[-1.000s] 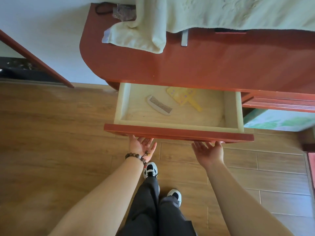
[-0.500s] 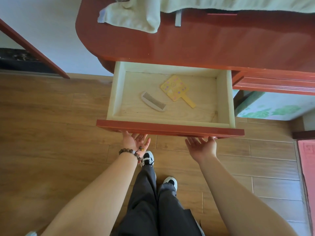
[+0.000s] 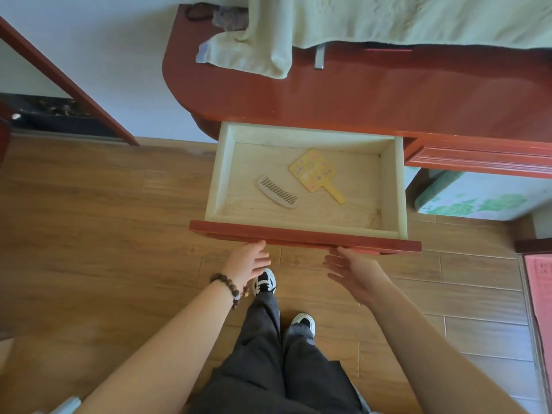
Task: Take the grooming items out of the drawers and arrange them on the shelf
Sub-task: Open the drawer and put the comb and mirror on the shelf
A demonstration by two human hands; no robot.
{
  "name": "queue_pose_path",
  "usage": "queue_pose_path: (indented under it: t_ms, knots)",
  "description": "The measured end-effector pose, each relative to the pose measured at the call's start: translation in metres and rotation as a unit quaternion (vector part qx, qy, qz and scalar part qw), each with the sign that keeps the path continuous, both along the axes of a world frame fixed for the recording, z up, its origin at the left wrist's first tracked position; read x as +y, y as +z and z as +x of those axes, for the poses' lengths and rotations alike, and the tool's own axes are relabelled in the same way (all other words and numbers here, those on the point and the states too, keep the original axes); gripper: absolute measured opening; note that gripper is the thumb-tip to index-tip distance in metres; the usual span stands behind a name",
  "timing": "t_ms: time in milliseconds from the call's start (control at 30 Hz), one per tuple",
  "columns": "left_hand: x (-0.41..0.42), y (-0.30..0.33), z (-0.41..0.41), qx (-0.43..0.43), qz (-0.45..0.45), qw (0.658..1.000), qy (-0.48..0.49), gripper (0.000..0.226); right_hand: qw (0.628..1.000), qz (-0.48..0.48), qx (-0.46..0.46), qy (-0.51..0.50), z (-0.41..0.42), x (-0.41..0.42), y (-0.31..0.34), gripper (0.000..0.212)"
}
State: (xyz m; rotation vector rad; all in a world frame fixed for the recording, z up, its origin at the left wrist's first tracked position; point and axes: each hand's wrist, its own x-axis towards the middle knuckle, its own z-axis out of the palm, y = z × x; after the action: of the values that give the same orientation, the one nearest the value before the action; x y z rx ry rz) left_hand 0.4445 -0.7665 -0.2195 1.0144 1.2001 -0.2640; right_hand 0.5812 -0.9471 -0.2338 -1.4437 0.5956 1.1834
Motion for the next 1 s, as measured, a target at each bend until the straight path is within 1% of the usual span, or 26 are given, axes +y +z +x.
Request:
queue_pose_path:
  t_ms: [33, 100, 133, 200, 267, 300, 367, 400, 533, 600, 667, 767, 867, 933, 1000]
  knots:
    - [0.001, 0.012, 0.0, -0.017, 0.04, 0.998, -0.047, 0.036, 0.999, 0.012, -0.009, 0.038, 0.002, 0.003, 0.014, 0.02]
    - [0.006, 0.036, 0.005, -0.059, 0.129, 0.982, -0.126, 0.033, 0.994, 0.026, -0.047, 0.091, 0.008, 0.014, 0.038, 0.02]
    - [0.01, 0.045, 0.009, -0.079, 0.177, 0.969, -0.153, 0.029, 0.991, 0.029, -0.075, 0.103, 0.012, 0.02, 0.047, 0.019]
    - [0.024, 0.056, 0.021, -0.102, 0.27, 0.941, -0.175, 0.021, 0.984, 0.029, -0.129, 0.117, 0.024, 0.037, 0.06, 0.014]
    - [0.042, 0.055, 0.036, -0.106, 0.356, 0.906, -0.203, 0.024, 0.969, -0.003, -0.197, 0.152, 0.039, 0.056, 0.064, 0.014]
    - [0.051, 0.049, 0.045, -0.103, 0.389, 0.886, -0.23, 0.03, 0.953, -0.037, -0.242, 0.179, 0.048, 0.065, 0.062, 0.014]
    - [0.072, 0.03, 0.064, -0.092, 0.43, 0.846, -0.302, 0.043, 0.908, -0.114, -0.327, 0.235, 0.065, 0.083, 0.051, 0.016]
    - [0.08, 0.019, 0.073, -0.084, 0.441, 0.827, -0.339, 0.048, 0.887, -0.147, -0.353, 0.258, 0.072, 0.089, 0.043, 0.02]
    - [0.101, -0.021, 0.104, -0.049, 0.475, 0.756, -0.446, 0.062, 0.834, -0.23, -0.382, 0.325, 0.094, 0.107, 0.0, 0.041]
    - [0.105, -0.037, 0.113, -0.035, 0.489, 0.73, -0.476, 0.067, 0.818, -0.254, -0.385, 0.344, 0.099, 0.112, -0.016, 0.047]
    - [0.107, -0.049, 0.117, -0.022, 0.493, 0.716, -0.494, 0.071, 0.802, -0.277, -0.383, 0.365, 0.102, 0.114, -0.026, 0.052]
    - [0.107, -0.062, 0.117, -0.012, 0.492, 0.707, -0.509, 0.076, 0.78, -0.306, -0.387, 0.385, 0.106, 0.115, -0.035, 0.054]
    - [0.107, -0.066, 0.119, 0.0, 0.507, 0.698, -0.505, 0.075, 0.775, -0.319, -0.39, 0.381, 0.11, 0.116, -0.041, 0.047]
    - [0.106, -0.067, 0.12, 0.012, 0.513, 0.697, -0.501, 0.07, 0.774, -0.327, -0.385, 0.381, 0.112, 0.116, -0.044, 0.041]
    - [0.103, -0.068, 0.121, 0.033, 0.508, 0.705, -0.494, 0.063, 0.768, -0.332, -0.379, 0.396, 0.114, 0.116, -0.045, 0.036]
